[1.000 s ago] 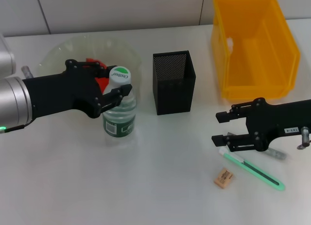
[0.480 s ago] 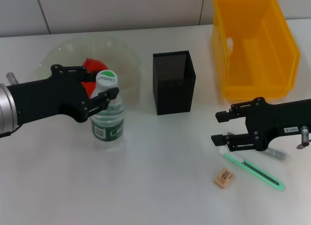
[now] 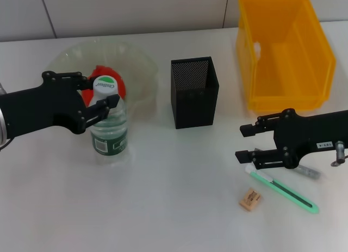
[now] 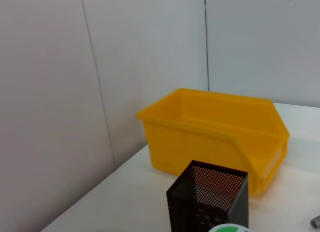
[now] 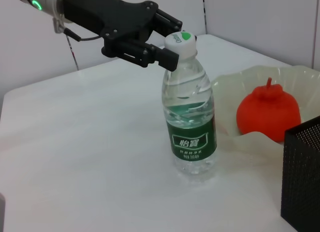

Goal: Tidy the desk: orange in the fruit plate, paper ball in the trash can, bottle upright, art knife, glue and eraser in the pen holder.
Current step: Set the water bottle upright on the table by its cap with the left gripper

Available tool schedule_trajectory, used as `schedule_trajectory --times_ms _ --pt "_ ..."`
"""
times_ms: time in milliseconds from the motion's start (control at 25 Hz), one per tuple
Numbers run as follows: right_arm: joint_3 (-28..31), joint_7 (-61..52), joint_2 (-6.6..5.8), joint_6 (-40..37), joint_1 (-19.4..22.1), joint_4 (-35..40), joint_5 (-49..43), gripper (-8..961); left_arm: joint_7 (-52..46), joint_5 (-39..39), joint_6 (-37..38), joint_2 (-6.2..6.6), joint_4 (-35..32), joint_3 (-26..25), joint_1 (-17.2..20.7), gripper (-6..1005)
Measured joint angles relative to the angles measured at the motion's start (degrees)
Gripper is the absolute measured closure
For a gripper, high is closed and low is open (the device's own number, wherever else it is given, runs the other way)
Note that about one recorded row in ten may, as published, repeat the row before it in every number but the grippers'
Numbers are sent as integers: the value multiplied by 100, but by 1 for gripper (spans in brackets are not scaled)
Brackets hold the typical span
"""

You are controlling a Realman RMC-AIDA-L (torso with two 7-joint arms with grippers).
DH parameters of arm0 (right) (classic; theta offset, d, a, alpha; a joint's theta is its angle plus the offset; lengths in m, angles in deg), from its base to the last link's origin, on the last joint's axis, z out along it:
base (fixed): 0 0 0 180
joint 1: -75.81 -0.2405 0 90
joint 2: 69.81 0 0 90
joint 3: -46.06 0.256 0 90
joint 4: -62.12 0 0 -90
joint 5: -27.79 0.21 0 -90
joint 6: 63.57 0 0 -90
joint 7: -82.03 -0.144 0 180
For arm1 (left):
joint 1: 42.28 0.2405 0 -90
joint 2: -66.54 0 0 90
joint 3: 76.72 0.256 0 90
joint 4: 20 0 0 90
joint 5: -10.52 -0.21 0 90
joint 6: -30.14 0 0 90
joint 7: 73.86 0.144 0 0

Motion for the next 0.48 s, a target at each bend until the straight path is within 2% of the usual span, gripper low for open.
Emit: schedule_trajectory --times_ms 480 --pt "0 0 0 0 -25 0 -4 335 9 -2 7 7 11 -183 118 493"
